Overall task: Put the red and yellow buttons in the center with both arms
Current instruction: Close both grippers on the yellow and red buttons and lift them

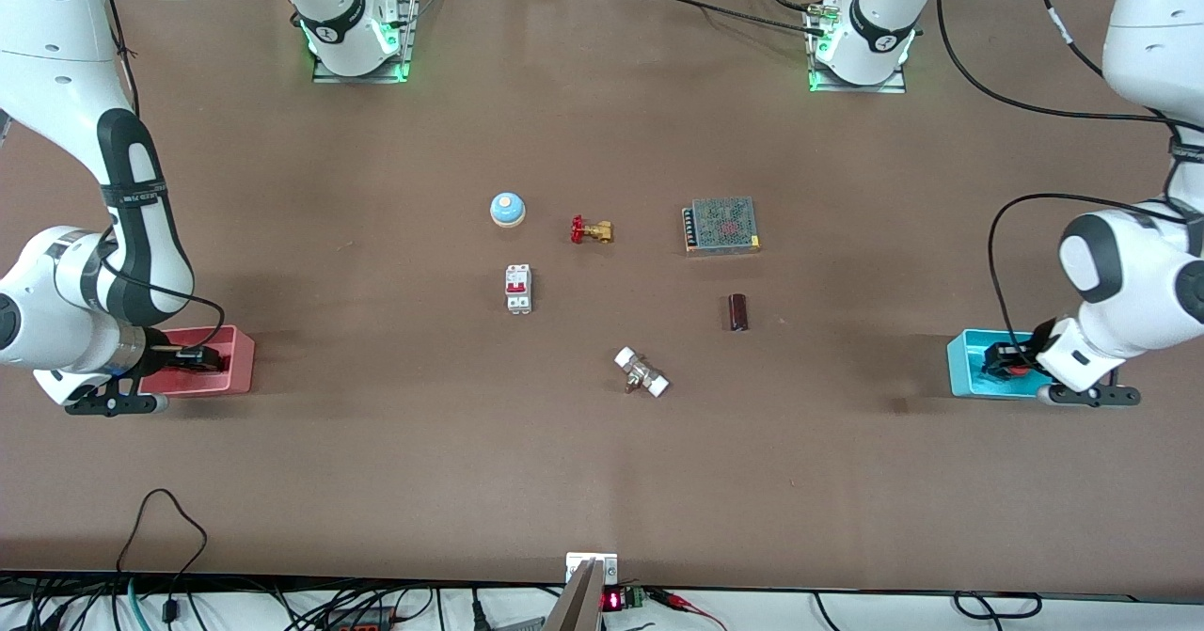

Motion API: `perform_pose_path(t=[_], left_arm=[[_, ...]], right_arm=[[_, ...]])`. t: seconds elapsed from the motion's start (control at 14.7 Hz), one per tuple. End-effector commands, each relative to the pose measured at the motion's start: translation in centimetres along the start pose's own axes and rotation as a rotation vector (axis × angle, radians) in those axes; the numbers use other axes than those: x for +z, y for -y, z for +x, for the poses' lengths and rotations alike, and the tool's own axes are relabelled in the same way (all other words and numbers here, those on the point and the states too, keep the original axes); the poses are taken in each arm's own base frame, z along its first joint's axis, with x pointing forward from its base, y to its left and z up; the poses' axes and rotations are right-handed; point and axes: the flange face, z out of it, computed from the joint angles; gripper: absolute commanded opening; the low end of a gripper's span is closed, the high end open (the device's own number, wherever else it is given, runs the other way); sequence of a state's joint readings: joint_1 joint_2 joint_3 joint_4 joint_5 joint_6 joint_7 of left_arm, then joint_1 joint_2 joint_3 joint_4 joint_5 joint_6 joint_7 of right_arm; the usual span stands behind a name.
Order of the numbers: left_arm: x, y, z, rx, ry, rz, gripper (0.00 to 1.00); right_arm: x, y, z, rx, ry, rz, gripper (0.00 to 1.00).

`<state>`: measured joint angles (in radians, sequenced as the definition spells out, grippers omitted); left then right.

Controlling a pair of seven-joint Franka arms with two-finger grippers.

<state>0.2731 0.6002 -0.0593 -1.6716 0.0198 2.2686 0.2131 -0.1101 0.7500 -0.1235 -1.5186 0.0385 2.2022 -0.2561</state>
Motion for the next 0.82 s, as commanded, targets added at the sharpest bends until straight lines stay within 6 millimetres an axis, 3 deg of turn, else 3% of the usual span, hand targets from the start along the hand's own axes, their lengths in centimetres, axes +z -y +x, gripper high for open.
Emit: perform_pose_path(t=[0.0,0.2,0.34,0.48,0.61,0.75], left_arm=[[-6.3,-0.4,1.6,0.007,0.036,-0.026,0.01],[-8.9,-5.7,2.4,-0.006,0.063,-0.06,0.01],[-9.5,-10.1,2.4,-0.042,0.065,-0.089,0.01],[-8.8,-14.2,1.6,-0.092,0.092,-0.099,0.01],[-7.4,-19.6,0.5,-0.12,0.104,-0.086,0.01],[-5.6,-23.9,-0.5,-0.173,0.086,-0.077,0.01]], right_arm=[[-0.1,-0.2,0.2,-0.014,0.015,0.028,0.43],[-0.7,-0.1,0.2,-0.024,0.012,0.027,0.39],[-1.1,-0.1,0.2,-0.036,0.007,0.026,0.38],[-1.6,0.1,0.3,-0.045,0.002,0.021,0.37],[-4.3,0.3,-0.2,-0.059,0.028,0.029,0.37],[-9.8,0.6,-0.1,-0.074,0.027,0.038,0.37]])
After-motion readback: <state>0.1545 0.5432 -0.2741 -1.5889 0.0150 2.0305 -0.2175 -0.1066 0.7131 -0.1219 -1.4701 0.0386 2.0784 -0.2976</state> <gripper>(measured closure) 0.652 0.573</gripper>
